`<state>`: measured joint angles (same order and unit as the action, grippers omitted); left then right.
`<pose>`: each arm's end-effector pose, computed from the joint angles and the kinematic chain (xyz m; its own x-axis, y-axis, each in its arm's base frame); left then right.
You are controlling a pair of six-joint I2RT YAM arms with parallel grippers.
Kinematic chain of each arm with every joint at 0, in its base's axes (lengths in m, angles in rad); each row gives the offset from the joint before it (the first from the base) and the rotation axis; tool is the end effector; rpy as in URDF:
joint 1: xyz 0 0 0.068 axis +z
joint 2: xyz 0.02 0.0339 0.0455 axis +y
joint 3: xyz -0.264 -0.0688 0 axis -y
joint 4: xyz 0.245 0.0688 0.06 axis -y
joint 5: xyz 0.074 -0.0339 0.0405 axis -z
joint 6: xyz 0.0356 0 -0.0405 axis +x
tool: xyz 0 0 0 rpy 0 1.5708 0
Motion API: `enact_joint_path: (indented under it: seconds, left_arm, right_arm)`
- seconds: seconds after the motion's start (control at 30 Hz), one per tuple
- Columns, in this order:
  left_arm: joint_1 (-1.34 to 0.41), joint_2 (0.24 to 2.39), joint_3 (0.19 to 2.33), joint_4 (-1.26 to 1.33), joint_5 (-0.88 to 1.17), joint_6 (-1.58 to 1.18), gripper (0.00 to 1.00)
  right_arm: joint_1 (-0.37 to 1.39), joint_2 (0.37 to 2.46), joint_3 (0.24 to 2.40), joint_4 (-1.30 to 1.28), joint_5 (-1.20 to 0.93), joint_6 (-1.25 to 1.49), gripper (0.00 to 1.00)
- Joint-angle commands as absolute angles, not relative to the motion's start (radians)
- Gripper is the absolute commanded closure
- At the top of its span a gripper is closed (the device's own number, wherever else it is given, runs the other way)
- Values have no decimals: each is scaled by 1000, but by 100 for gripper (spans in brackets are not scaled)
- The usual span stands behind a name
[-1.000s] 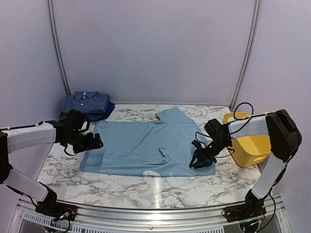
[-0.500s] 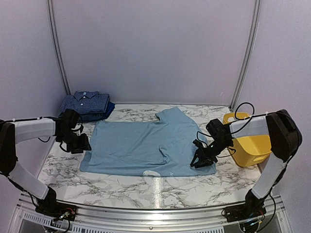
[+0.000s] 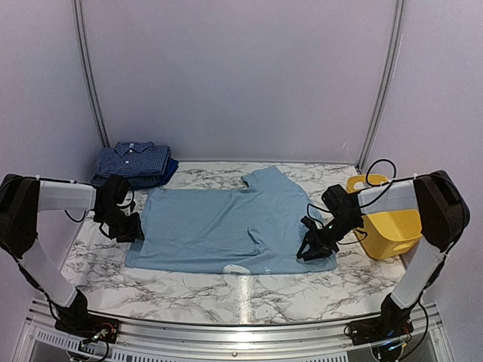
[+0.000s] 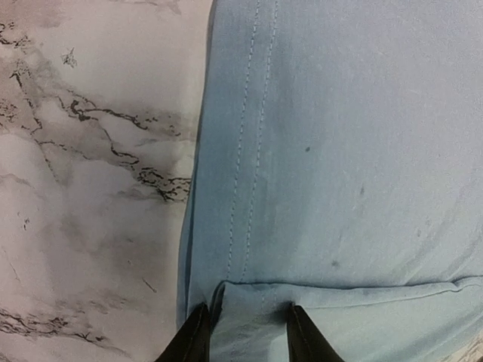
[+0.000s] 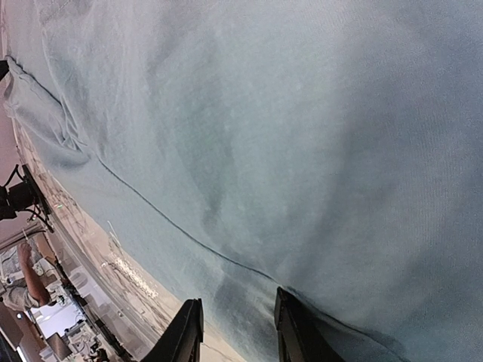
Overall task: Fold and stack the mixed laundry pile
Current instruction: Move the 1/3-folded T-shirt to the center of the board.
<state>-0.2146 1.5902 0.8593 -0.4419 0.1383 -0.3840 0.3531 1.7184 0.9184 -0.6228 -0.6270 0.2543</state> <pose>0.2822 -0.0665 0.1579 -0.9337 -0.1763 -0.3117 -0.0935 0.9603 -0.2630 0.2627 0.1191 0.1390 -0.9891 -0.1474 0.0033 -0.1161 0.7925 0.5987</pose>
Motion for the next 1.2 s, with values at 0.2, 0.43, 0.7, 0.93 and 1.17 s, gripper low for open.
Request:
enact_joint_path:
  seconds: [0.2, 0.43, 0.7, 0.93, 1.17]
  left_arm:
    - [-210, 1599, 865, -406, 98, -382, 77]
    - [-204, 1605, 870, -434, 17, -404, 100]
    - [-185, 1594, 880, -456, -7, -415, 90]
    - [-207, 1448, 889, -446, 154, -400, 50]
    - [-345, 1469, 844, -425, 202, -503, 50]
  right_arm:
    - [328, 1741, 898, -663, -531, 229, 67]
    - [316, 1742, 891, -681, -503, 227, 67]
    - [311, 1733, 885, -678, -517, 222, 66]
    - [317, 1659, 1005, -700, -594, 212, 64]
    - [325, 1704, 1055, -699, -593, 226, 63]
